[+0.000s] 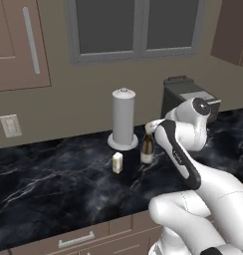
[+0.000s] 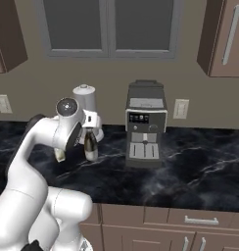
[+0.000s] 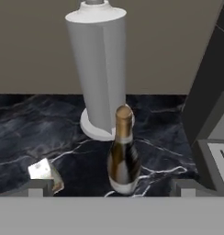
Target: Move the drinks to the dining counter.
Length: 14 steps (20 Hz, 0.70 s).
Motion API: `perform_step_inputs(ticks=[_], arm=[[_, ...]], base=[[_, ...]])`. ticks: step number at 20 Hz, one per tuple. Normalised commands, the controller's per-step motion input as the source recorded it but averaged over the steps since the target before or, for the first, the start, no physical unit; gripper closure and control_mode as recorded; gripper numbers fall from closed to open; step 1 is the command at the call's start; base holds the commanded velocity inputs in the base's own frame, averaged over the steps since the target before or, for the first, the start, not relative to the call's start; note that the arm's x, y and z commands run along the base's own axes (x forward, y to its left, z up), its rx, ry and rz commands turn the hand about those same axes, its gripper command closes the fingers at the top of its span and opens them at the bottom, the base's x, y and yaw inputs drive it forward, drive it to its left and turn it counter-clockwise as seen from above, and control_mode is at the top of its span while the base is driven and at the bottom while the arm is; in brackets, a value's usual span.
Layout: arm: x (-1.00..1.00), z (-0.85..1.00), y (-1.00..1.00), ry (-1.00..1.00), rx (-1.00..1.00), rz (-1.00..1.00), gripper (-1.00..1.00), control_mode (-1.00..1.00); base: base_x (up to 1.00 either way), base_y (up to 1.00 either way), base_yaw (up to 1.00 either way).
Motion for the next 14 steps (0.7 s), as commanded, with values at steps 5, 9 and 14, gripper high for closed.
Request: perform_step_inputs(ticks=[5, 9, 14], arm=[[0.37, -0.12, 0.00, 0.00, 0.02, 0.00, -1.00, -1.00], [0.33, -0.11, 0.00, 0.00, 0.00, 0.00, -1.00, -1.00], [0.25, -0.05, 0.00, 0.00, 0.00, 0.00, -1.00, -1.00]], base=[[0.00, 0.00, 0.00], [0.00, 0.00, 0.00], [0.00, 0.00, 0.00]])
